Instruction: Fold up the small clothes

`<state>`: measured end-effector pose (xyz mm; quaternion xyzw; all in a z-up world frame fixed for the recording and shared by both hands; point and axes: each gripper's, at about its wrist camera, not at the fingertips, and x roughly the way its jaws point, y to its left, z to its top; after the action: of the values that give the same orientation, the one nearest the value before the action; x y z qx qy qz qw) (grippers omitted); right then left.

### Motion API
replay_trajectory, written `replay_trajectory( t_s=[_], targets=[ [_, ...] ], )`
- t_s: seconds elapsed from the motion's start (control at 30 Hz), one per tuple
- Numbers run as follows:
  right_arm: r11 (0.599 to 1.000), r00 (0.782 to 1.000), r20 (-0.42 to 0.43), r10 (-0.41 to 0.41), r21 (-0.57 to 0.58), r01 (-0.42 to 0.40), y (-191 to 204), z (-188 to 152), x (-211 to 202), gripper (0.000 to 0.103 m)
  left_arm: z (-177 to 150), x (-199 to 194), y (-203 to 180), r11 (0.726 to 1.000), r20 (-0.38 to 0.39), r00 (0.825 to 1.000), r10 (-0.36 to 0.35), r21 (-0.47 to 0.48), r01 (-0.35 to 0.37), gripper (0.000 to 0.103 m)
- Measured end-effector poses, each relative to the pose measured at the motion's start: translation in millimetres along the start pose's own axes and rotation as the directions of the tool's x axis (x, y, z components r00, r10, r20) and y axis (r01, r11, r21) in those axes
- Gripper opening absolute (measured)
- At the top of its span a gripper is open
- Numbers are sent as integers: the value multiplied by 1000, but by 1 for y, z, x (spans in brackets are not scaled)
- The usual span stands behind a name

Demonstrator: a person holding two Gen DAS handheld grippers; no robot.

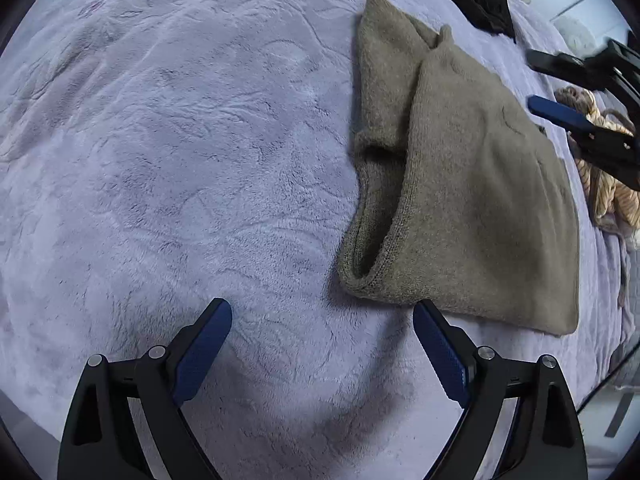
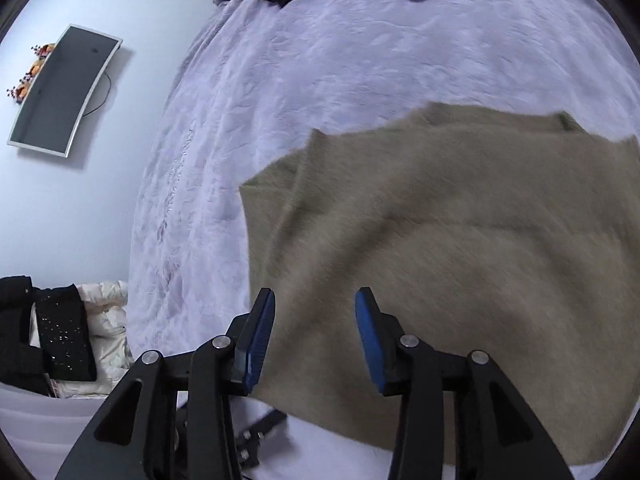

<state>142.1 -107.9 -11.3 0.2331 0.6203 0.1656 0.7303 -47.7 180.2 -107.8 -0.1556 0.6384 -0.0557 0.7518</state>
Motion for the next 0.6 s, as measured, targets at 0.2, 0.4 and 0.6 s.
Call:
replay_trajectory(
  t_s=[0.2,0.4,0.6],
  targets=[
    [993,993,-57,-103,43,106,22,51,73,38,-6,-25,19,999,64,998,3,-48,0,92],
    [995,994,-56,-96,28,98,24,61,94,9,-9,-33,26,997,60,998,-20,-69,24,92],
    [998,994,-84,-67,-18,66,24,61,94,17,-3,-26,13,996,44,998,-35,-80,38,92]
  ],
)
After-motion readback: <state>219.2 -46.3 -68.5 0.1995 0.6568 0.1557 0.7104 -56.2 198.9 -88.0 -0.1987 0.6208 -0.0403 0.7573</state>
